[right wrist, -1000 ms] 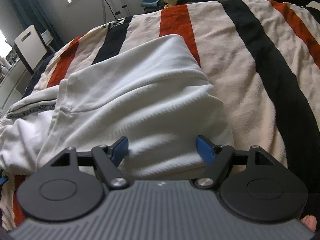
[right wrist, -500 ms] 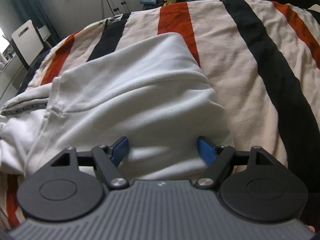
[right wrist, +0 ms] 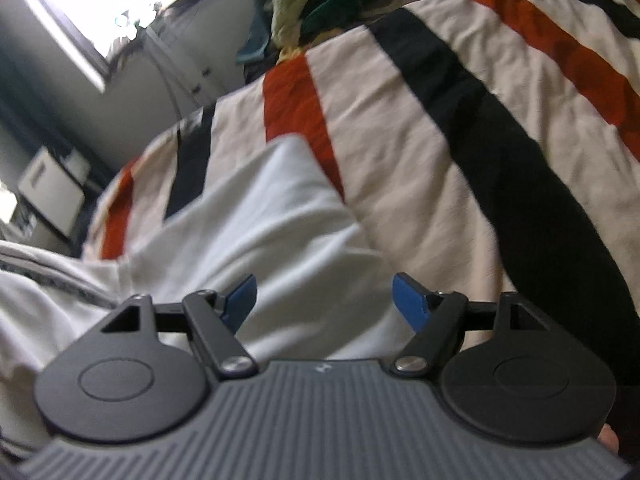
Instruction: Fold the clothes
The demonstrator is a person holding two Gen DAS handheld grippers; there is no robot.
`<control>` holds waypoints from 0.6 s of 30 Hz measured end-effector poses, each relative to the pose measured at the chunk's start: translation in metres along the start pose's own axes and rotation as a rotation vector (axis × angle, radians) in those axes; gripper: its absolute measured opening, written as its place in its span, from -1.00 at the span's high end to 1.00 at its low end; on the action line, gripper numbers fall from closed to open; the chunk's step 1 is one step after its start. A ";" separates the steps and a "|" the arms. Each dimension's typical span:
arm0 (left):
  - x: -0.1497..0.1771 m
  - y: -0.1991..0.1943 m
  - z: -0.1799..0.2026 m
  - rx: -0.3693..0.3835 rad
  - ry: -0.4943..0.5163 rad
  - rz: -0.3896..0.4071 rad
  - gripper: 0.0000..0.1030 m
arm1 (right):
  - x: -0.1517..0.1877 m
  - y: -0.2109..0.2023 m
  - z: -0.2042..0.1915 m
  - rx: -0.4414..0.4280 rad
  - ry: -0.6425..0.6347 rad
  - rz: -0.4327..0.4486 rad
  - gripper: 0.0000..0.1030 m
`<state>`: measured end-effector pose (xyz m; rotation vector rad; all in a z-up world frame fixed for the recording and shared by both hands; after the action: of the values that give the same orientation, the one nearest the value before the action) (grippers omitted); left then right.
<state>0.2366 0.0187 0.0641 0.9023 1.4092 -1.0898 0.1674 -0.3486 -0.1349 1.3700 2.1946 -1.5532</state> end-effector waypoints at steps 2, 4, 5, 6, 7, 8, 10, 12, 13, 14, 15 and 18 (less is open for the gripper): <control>-0.007 -0.012 0.036 0.026 0.041 0.038 0.71 | -0.007 -0.007 0.007 -0.013 0.027 0.024 -0.48; 0.000 -0.018 0.072 0.048 0.080 0.062 0.71 | -0.018 -0.014 0.018 -0.005 0.050 0.067 -0.48; 0.007 -0.024 0.091 0.061 0.095 0.067 0.71 | -0.023 -0.018 0.024 0.000 0.061 0.089 -0.49; 0.016 -0.030 0.108 0.075 0.109 0.070 0.72 | -0.028 -0.021 0.031 0.003 0.080 0.107 -0.49; 0.026 -0.035 0.125 0.090 0.126 0.072 0.72 | -0.032 -0.022 0.037 0.004 0.101 0.116 -0.49; 0.037 -0.041 0.142 0.106 0.143 0.074 0.72 | -0.036 -0.023 0.044 0.005 0.122 0.125 -0.49; 0.067 -0.061 0.180 0.142 0.188 0.071 0.72 | -0.040 -0.023 0.056 0.003 0.169 0.131 -0.50; 0.104 -0.078 0.218 0.184 0.274 0.069 0.72 | -0.044 -0.022 0.067 0.002 0.211 0.134 -0.51; 0.125 -0.083 0.233 0.193 0.332 0.067 0.72 | -0.045 -0.021 0.070 0.001 0.222 0.134 -0.51; 0.147 -0.087 0.248 0.200 0.392 0.065 0.73 | -0.046 -0.019 0.073 0.000 0.232 0.133 -0.51; 0.165 -0.088 0.260 0.201 0.436 0.063 0.73 | -0.046 -0.017 0.075 0.000 0.240 0.128 -0.52; 0.210 -0.085 0.285 0.239 0.557 -0.003 0.73 | -0.042 -0.009 0.075 -0.035 0.253 0.104 -0.52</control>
<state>0.2136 -0.2878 -0.1306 1.4569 1.7481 -1.0686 0.1570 -0.4341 -0.1405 1.7235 2.2310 -1.3659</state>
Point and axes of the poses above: each gripper's, at about its wrist camera, not at the fingertips, and y roughly the way its jaws point, z to its right, x to its underside, the point moved 8 cm from there along y, roughly the way its jaws point, and after that the axes turned 1 degree about -y, right-handed, at the moved point
